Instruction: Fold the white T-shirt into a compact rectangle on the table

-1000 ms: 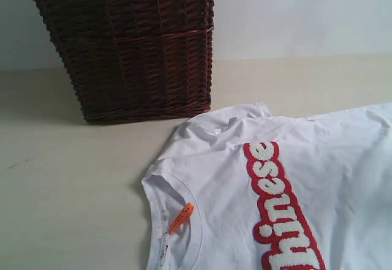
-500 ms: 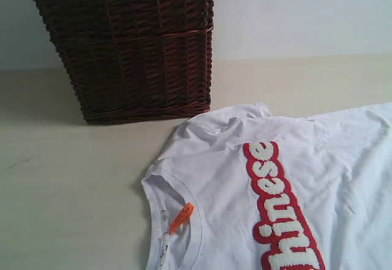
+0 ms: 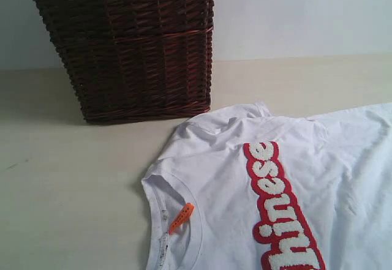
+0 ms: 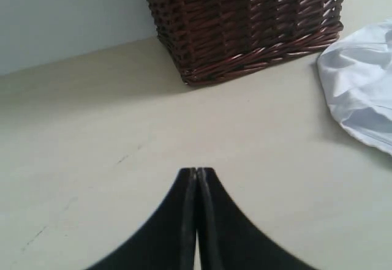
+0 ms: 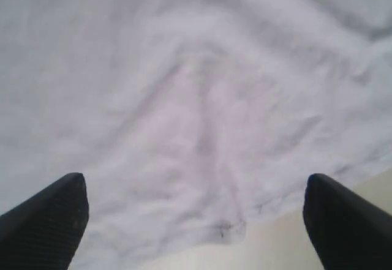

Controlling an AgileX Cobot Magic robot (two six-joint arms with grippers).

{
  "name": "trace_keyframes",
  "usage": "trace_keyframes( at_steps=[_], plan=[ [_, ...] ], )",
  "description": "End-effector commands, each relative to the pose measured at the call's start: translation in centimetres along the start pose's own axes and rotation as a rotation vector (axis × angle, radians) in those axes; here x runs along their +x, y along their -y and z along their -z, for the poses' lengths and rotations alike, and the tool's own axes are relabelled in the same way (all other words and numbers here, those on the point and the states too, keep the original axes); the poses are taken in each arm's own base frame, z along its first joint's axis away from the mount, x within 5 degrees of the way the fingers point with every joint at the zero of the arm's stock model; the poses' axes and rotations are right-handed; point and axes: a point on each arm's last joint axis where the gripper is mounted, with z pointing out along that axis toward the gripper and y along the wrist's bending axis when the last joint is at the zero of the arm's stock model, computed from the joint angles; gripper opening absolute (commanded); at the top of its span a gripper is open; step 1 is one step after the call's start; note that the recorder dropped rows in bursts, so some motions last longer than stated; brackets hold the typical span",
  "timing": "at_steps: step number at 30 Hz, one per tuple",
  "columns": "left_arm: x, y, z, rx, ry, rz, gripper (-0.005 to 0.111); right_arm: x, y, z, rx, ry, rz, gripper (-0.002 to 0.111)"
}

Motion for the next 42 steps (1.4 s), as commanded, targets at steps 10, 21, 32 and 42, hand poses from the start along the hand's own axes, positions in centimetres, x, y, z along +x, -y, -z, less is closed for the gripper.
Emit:
trace_keyframes(
  at_steps=[10,21,32,42],
  plan=[
    [-0.2,-0.1,0.1,-0.009,0.015,0.001,0.0,5.2,2.8,-9.0,-0.071,-0.374,0.384,0.086],
    [-0.2,-0.1,0.1,-0.009,0.015,0.001,0.0,6.6,3.8,-11.3,-0.15,-0.231,0.206,0.084],
    [-0.2,-0.1,0.1,-0.009,0.015,0.001,0.0,8.9,3.3,-12.3,-0.169,-0.174,0.17,0.081],
    [-0.2,-0.1,0.1,-0.009,0.015,0.001,0.0,9.0,3.8,-12.9,-0.099,-0.158,0.139,0.081]
  ],
)
